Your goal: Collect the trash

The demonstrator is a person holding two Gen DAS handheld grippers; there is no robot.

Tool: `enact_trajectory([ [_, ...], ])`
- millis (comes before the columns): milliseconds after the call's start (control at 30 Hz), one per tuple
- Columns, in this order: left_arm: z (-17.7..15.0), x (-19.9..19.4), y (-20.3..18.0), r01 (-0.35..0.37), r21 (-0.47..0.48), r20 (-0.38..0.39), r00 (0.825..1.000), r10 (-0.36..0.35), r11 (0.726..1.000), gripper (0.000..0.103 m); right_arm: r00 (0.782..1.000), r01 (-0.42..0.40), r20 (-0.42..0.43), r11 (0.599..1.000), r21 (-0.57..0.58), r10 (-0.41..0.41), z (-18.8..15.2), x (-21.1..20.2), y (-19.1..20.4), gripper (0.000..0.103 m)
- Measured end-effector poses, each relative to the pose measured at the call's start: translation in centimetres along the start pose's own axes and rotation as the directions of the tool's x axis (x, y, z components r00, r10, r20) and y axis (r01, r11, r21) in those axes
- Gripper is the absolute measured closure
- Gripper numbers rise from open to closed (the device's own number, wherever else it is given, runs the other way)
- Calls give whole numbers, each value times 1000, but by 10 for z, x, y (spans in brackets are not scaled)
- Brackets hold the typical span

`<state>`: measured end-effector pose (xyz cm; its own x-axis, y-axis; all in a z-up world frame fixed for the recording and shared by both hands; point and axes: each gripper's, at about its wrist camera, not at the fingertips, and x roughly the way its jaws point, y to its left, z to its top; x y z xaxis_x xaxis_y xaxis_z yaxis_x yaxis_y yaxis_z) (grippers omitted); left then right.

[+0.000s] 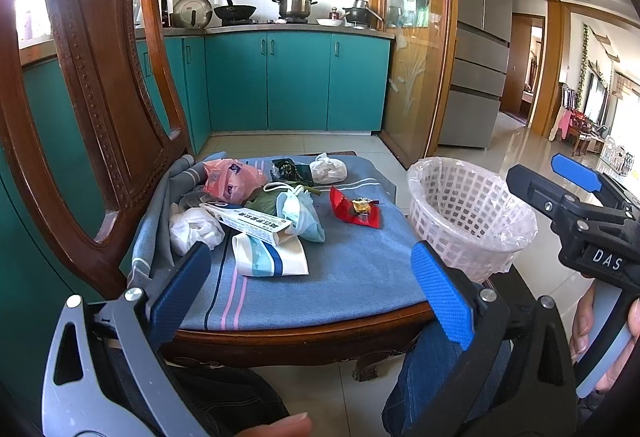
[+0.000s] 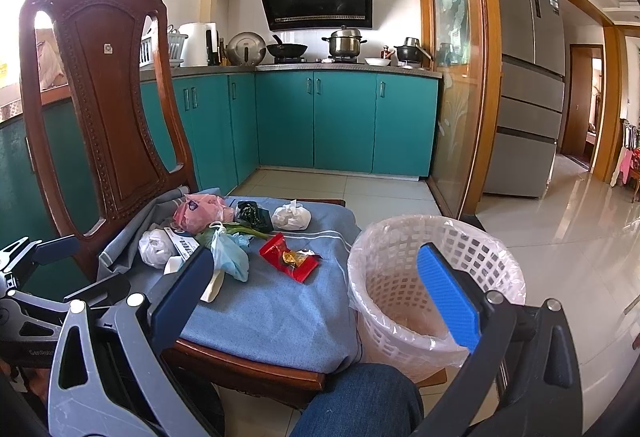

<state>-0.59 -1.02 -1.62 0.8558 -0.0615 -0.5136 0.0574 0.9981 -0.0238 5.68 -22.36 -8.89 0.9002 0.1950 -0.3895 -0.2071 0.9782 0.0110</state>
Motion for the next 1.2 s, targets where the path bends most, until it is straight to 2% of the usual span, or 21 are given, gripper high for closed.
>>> enact_trajectory([
  [1200,1,2,2,0,-3,-20,1000,0,1000,3,1000,-4,-8,1000,-10,3,0,2,4,3],
])
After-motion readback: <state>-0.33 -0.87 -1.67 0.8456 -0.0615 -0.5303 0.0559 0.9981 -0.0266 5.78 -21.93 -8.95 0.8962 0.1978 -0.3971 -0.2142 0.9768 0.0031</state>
